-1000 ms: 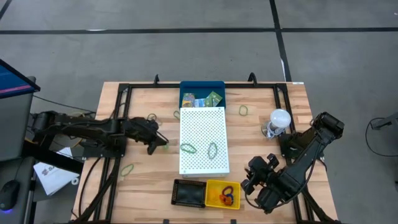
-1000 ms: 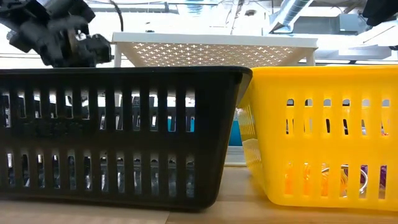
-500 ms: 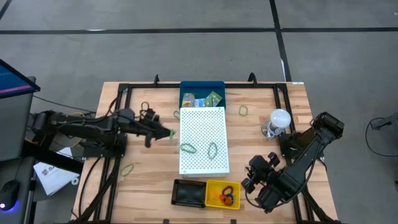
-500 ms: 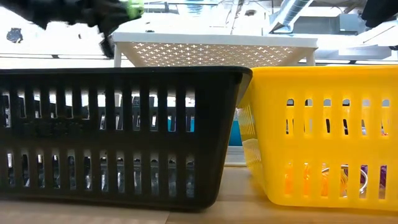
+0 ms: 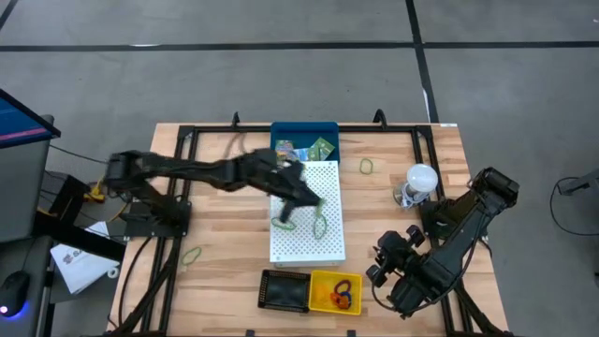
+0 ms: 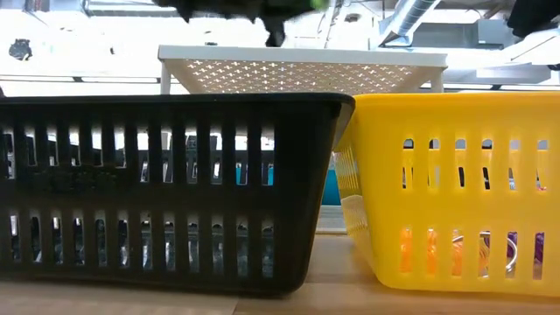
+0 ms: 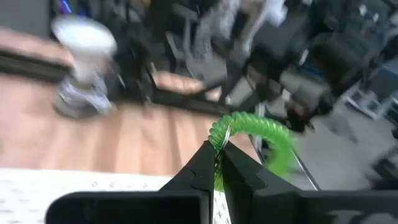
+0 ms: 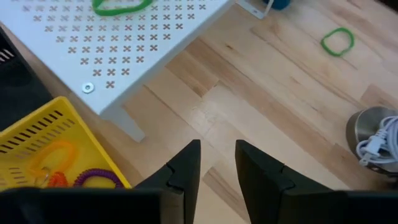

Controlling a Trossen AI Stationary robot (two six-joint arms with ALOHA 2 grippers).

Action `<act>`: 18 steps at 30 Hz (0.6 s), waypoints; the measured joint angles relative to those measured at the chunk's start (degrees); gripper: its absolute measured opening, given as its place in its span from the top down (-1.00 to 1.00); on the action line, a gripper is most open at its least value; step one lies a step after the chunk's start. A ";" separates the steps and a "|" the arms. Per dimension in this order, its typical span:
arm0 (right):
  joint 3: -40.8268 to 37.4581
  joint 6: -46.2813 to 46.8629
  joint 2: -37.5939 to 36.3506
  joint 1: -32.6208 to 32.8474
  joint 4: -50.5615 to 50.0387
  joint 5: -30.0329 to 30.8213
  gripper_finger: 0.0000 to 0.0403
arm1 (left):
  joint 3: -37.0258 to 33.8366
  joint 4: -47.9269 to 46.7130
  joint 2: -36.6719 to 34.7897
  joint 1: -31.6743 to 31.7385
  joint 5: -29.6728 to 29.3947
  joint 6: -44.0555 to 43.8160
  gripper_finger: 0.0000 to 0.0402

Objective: Pick & Place Office Desk Supplies
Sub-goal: Put the green spring keychain into the yellow bin

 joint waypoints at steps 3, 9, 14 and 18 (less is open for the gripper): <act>0.00 1.03 -0.27 0.23 0.12 0.16 0.52 | 5.39 0.34 6.70 -2.24 0.89 -0.05 0.96; 0.00 1.78 -0.24 1.24 0.77 0.10 0.52 | 16.70 0.74 18.63 -7.91 0.50 0.18 0.97; 0.00 1.74 -0.24 1.56 1.22 -0.27 0.52 | 23.16 -0.05 25.78 -11.50 0.02 0.94 0.97; 0.00 2.07 -0.22 1.64 1.76 -0.41 0.52 | 24.07 -3.72 26.33 -13.43 -3.37 1.54 0.97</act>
